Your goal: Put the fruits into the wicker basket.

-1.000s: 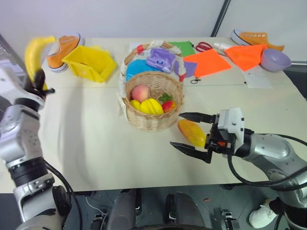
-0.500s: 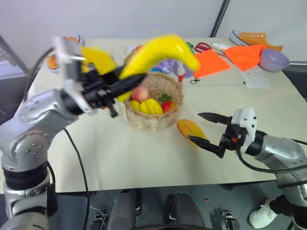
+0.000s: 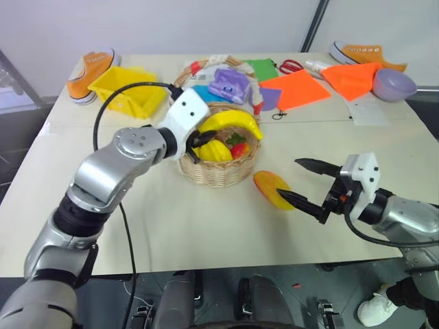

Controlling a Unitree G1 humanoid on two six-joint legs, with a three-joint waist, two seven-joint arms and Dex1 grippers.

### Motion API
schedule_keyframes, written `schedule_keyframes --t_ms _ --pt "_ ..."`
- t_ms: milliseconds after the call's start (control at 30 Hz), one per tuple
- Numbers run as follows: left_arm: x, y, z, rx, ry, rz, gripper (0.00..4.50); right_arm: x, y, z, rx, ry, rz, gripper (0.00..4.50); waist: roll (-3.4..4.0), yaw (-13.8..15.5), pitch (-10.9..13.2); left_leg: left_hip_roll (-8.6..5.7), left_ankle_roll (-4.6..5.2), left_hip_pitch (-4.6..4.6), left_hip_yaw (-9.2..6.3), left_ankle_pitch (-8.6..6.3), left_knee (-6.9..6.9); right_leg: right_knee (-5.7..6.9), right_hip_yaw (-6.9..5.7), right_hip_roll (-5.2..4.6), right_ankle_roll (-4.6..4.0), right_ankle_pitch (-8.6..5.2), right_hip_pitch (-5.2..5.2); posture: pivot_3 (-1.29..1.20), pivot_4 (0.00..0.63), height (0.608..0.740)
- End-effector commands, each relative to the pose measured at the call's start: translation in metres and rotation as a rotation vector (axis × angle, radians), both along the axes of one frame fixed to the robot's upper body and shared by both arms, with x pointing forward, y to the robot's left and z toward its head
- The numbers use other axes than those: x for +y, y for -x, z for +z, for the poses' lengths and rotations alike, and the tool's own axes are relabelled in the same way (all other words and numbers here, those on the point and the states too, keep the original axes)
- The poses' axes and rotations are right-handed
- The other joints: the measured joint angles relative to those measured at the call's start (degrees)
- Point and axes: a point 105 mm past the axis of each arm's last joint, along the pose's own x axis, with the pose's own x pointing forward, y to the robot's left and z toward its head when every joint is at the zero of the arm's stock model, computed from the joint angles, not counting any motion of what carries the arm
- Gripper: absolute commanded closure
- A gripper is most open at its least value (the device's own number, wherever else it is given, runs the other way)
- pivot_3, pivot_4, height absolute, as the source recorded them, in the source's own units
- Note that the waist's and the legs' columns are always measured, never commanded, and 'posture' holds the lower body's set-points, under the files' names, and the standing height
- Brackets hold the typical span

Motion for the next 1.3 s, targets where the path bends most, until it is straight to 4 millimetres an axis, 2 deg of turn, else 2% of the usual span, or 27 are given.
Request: schedule_keyframes --t_ms 33,100,133,300,367,533,733,800,933,967,1100,1167,1233,1300 --pt "0.005 -0.003 0.013 -0.071 0.024 0.014 1.44 0.003 -0.001 0.002 0.016 0.028 -0.008 0.0 0.0 0.0 0.0 0.0 0.0 0.0 0.0 0.0 0.02 0.0 0.0 -0.01 0.0 0.0 0.0 0.0 0.15 0.729" --pt "0.008 -0.004 0.017 -0.083 0.044 0.009 0.39 0.002 -0.004 -0.007 0.048 0.06 -0.025 0.0 0.0 0.0 0.0 0.0 0.0 0.01 -0.01 0.0 0.02 0.0 0.01 -0.02 0.0 0.0 0.0 0.0 0.15 0.729" --pt "0.008 0.0 0.021 -0.078 0.085 -0.021 0.05 0.003 -0.006 -0.013 0.07 0.072 -0.039 0.0 0.0 -0.1 0.0 0.0 0.0 0.0 -0.01 0.0 0.0 0.0 0.0 -0.02 0.0 0.0 -0.02 0.0 0.15 0.729" --pt "0.011 0.025 0.031 -0.093 0.189 -0.177 0.05 0.004 -0.013 -0.03 0.112 0.104 -0.083 0.0 0.01 -0.2 0.0 0.02 -0.01 0.0 0.0 0.0 -0.05 0.01 0.01 -0.02 -0.01 0.0 -0.05 0.0 0.15 0.729" --pt "0.017 0.044 0.024 -0.077 0.177 -0.286 0.05 0.002 -0.018 -0.039 0.129 0.119 -0.111 0.0 0.01 -0.3 0.0 0.02 -0.02 0.0 0.0 0.01 -0.04 0.01 0.01 -0.02 -0.01 0.0 -0.05 0.0 0.15 0.729" --pt "0.027 0.076 0.0 0.02 0.127 -0.436 0.05 0.003 -0.023 -0.057 0.192 0.12 -0.135 0.0 0.04 -0.2 0.0 0.02 -0.04 0.03 0.02 0.01 -0.04 0.01 0.0 -0.03 -0.02 0.0 -0.04 0.0 0.15 0.729" --pt "0.023 0.099 -0.009 0.08 0.136 -0.537 0.05 -0.004 -0.038 -0.075 0.228 0.128 -0.23 0.0 0.05 -0.2 0.0 0.0 -0.12 0.02 0.02 -0.09 -0.01 -0.01 0.01 -0.07 -0.02 0.0 -0.02 0.0 0.15 0.729" --pt "0.024 0.098 -0.01 0.077 0.13 -0.528 0.0 -0.002 -0.038 -0.076 0.23 0.119 -0.225 0.57 0.07 -0.2 0.0 0.0 -0.1 0.02 0.01 -0.07 -0.03 0.0 0.01 -0.06 -0.02 0.0 -0.04 0.0 0.15 0.729" --pt "0.027 0.095 -0.01 0.073 0.128 -0.503 0.0 0.001 -0.035 -0.067 0.189 0.105 -0.194 2.3 0.12 -0.2 0.0 0.01 -0.01 0.03 0.02 -0.02 -0.04 0.0 0.0 -0.03 -0.02 0.0 -0.03 0.0 0.15 0.729" --pt "0.029 0.094 -0.009 0.067 0.134 -0.492 0.0 0.001 -0.033 -0.064 0.169 0.119 -0.181 2.41 0.12 -0.2 0.0 0.01 -0.01 0.03 0.02 -0.02 -0.04 0.0 0.01 -0.03 -0.02 0.0 -0.04 0.0 0.15 0.729" --pt "0.051 0.079 -0.007 0.039 0.191 -0.36 0.0 0.017 -0.004 -0.035 0.06 0.163 0.021 2.41 0.24 -0.2 0.1 0.01 0.24 0.02 0.02 -0.16 -0.05 0.0 0.01 -0.03 -0.02 0.0 -0.05 0.0 0.15 0.729" --pt "0.065 0.075 -0.01 0.035 0.205 -0.31 0.0 0.03 0.007 -0.011 0.015 0.137 0.119 2.41 0.24 -0.3 0.1 0.03 0.29 0.04 0.0 -0.2 -0.04 0.0 -0.01 -0.01 -0.01 0.0 -0.02 0.0 0.15 0.729" --pt "0.077 0.072 -0.009 0.032 0.245 -0.272 0.0 0.045 0.001 0.018 -0.074 0.085 0.148 2.41 0.26 -0.8 0.1 0.04 0.32 0.07 0.02 -0.22 -0.04 0.01 0.03 -0.01 -0.01 0.0 -0.03 0.0 0.15 0.729" --pt "0.085 0.07 -0.006 0.032 0.308 -0.249 0.0 0.062 -0.023 0.035 -0.128 0.066 0.098 2.41 0.27 -1.4 0.1 0.17 0.19 0.11 0.02 -0.26 -0.02 0.01 0.02 0.05 -0.11 0.06 -0.05 0.0 0.15 0.729"
